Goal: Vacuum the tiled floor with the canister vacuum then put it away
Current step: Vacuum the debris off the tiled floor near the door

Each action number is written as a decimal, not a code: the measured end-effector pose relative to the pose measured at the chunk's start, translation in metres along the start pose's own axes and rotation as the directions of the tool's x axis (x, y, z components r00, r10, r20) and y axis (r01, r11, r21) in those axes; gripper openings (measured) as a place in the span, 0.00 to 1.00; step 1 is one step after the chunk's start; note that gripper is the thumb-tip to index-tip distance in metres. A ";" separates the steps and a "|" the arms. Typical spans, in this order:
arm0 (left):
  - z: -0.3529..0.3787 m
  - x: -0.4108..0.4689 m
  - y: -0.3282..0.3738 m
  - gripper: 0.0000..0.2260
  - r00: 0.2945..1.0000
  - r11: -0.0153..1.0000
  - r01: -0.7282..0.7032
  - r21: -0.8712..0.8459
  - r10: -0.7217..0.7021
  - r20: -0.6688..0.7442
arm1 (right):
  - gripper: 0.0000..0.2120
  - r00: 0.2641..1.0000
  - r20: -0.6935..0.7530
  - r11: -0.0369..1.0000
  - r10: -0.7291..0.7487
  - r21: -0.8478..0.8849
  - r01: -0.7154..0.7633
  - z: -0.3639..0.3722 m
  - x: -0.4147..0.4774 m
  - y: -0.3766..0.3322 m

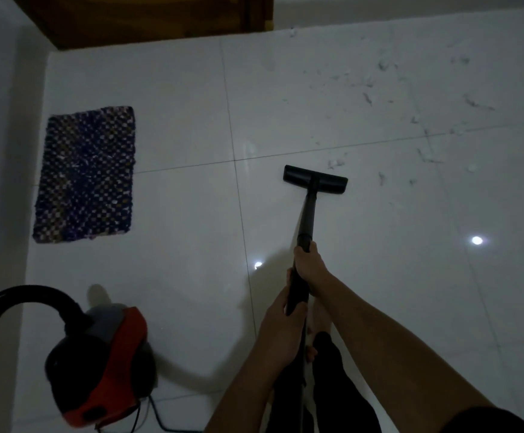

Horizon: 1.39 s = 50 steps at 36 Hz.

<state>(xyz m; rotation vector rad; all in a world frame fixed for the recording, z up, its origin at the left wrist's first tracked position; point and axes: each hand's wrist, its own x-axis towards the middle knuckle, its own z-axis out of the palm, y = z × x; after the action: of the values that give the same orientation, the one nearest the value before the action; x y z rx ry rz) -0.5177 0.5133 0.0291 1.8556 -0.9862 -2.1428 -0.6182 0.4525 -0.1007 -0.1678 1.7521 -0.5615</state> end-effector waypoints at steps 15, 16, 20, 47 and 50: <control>0.021 0.017 0.008 0.19 1.000 0.999 -0.007 0.036 0.006 0.020 | 0.27 1.000 0.002 1.000 0.017 0.009 -0.017 -0.023 0.020 -0.006; 0.021 0.021 0.009 0.19 1.000 0.999 -0.006 0.034 0.005 0.013 | 0.27 1.000 0.017 1.000 0.012 0.023 -0.013 -0.023 0.021 -0.011; 0.018 0.037 0.016 0.19 1.000 1.000 -0.013 -0.001 0.013 -0.011 | 0.25 0.997 0.071 0.999 -0.020 0.052 0.017 -0.022 0.032 -0.027; -0.029 0.210 0.197 0.19 0.998 0.979 -0.050 -0.198 0.044 -0.036 | 0.30 0.977 0.211 0.992 -0.030 -0.117 0.055 0.020 0.165 -0.266; -0.048 0.239 0.223 0.22 0.998 0.992 -0.045 -0.120 0.039 -0.050 | 0.30 0.980 0.189 0.987 -0.066 -0.129 0.091 0.033 0.190 -0.295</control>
<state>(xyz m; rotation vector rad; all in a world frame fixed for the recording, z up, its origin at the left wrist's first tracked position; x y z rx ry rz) -0.5963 0.2020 -0.0473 1.8043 -0.8575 -2.0747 -0.6910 0.1094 -0.1384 -0.3754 1.6086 -0.4672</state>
